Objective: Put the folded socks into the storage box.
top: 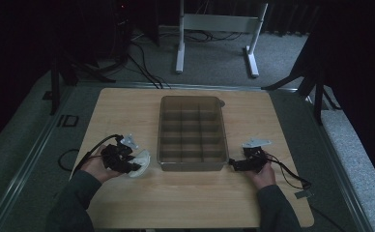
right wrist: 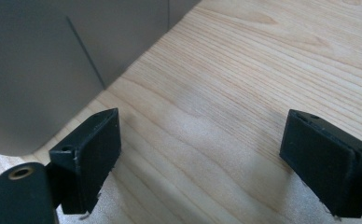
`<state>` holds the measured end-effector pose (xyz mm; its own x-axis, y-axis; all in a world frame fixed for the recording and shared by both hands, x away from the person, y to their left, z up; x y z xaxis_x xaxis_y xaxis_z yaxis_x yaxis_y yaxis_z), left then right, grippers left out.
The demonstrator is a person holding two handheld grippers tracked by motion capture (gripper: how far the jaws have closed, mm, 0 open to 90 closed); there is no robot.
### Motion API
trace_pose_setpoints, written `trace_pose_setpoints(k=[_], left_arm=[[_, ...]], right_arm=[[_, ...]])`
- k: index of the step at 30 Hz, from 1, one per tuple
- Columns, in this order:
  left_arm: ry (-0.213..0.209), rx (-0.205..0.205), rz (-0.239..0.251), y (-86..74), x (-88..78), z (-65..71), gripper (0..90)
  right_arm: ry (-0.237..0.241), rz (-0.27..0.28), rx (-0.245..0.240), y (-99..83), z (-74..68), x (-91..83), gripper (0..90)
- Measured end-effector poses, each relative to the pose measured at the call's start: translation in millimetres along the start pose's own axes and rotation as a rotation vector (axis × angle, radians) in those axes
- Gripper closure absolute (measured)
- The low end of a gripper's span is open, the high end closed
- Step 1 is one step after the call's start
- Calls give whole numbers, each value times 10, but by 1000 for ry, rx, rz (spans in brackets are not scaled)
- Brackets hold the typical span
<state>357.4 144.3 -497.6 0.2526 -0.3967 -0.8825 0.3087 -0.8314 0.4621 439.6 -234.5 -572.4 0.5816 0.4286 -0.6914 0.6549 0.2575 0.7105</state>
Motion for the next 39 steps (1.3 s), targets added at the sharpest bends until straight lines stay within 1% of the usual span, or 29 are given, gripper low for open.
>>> trace_pose_setpoints(k=[4,12,21,23,26,32,33,35,39], left_arm=[[2,3,0,14,-17,-7,657],[7,6,15,59,-47,-36,656],[11,9,22,99,-116,-61,657],[10,18,20,106,-124,-70,657],[7,16,23,113,-125,-69,656],[11,26,25,153,-146,-74,656],[14,33,26,172,-161,-82,656],[16,29,33,190,-162,-79,656],[15,39,31,219,-175,-83,656]], right_arm=[[0,0,0,0,0,0,121],[0,0,0,0,0,0,121],[0,0,0,0,0,0,121],[0,0,0,0,0,0,121],[0,0,0,0,0,0,121],[0,0,0,0,0,0,121],[0,0,0,0,0,0,121],[0,0,0,0,0,0,121],[0,0,0,0,0,0,121]])
Point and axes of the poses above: each handheld gripper's, and its own axes: x roughly forward along the jaws, y roughly out of its top, z roughly to its right, the point moved 10 cm from there along x, roughly forward along the jaws, and after that the axes turned 12 degrees about x, right-handed, at the moved point
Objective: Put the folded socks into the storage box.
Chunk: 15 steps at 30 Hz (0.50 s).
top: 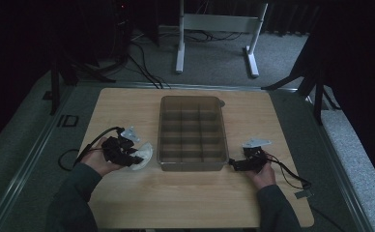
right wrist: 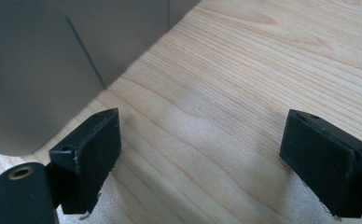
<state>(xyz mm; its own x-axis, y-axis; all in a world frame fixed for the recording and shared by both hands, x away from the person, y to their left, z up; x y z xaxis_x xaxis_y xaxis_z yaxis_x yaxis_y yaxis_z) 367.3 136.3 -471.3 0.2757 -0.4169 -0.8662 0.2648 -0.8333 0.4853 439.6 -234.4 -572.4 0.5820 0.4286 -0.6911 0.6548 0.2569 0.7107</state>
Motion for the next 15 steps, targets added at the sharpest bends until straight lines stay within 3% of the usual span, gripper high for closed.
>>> trace_pose_setpoints(k=[15], left_arm=[[-4,25,11,134,-18,2,656]], right_arm=[[0,-1,0,0,0,0,121]])
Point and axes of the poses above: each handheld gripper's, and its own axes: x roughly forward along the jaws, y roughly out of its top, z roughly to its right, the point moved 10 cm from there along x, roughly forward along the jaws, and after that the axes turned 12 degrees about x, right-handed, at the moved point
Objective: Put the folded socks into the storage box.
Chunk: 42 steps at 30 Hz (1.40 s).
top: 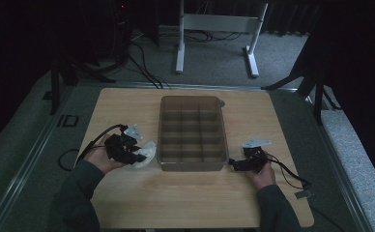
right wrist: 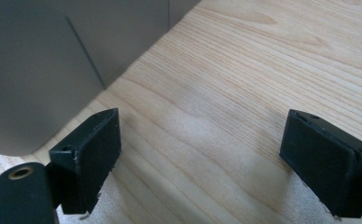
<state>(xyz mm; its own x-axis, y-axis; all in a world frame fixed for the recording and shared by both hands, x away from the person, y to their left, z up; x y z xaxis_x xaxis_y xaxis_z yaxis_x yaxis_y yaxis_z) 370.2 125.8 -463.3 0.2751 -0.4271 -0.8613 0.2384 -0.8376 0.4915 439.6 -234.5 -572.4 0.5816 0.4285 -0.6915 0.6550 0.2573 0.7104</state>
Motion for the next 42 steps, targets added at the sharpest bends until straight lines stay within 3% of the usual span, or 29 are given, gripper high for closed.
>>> trace_pose_setpoints(k=[42], left_arm=[[-39,62,-45,170,18,-22,655]], right_arm=[[0,1,2,1,-1,1,121]])
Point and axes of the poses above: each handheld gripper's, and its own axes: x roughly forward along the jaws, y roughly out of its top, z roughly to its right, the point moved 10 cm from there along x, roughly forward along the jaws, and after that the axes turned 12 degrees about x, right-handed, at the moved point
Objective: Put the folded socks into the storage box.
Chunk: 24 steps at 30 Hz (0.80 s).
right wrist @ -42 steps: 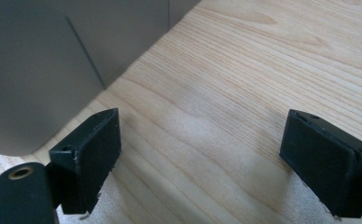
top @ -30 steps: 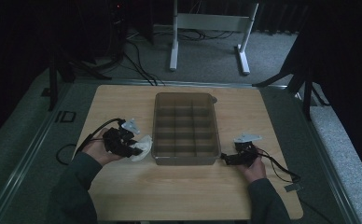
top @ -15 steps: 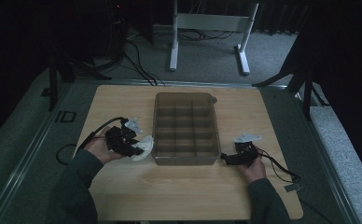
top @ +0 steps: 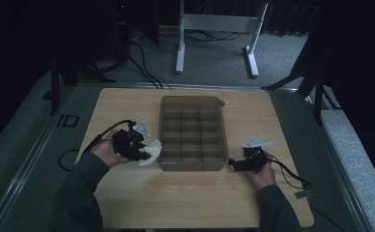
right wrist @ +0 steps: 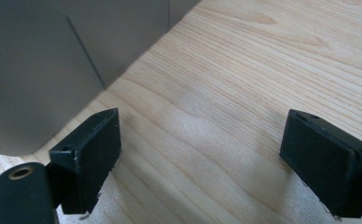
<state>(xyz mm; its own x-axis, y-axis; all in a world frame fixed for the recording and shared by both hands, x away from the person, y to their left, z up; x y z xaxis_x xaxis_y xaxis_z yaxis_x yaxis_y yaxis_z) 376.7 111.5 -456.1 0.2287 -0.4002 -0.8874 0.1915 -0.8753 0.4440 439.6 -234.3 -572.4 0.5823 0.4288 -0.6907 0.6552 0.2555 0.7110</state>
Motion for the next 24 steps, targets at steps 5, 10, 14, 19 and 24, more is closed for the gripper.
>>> trace_pose_setpoints(k=[5,10,14,19,24], left_arm=[[-2,7,-1,32,-1,9,654],[-5,13,-1,54,5,4,654],[-12,20,-14,51,24,-2,655],[-19,23,-13,58,40,-3,654],[-21,35,-25,93,31,-8,654]], right_arm=[[0,-1,0,-1,0,-1,121],[0,-1,0,-1,0,-1,121],[0,-1,0,-1,-1,-1,121],[0,-1,0,-1,-1,-2,121],[0,-1,1,-2,-1,-2,121]])
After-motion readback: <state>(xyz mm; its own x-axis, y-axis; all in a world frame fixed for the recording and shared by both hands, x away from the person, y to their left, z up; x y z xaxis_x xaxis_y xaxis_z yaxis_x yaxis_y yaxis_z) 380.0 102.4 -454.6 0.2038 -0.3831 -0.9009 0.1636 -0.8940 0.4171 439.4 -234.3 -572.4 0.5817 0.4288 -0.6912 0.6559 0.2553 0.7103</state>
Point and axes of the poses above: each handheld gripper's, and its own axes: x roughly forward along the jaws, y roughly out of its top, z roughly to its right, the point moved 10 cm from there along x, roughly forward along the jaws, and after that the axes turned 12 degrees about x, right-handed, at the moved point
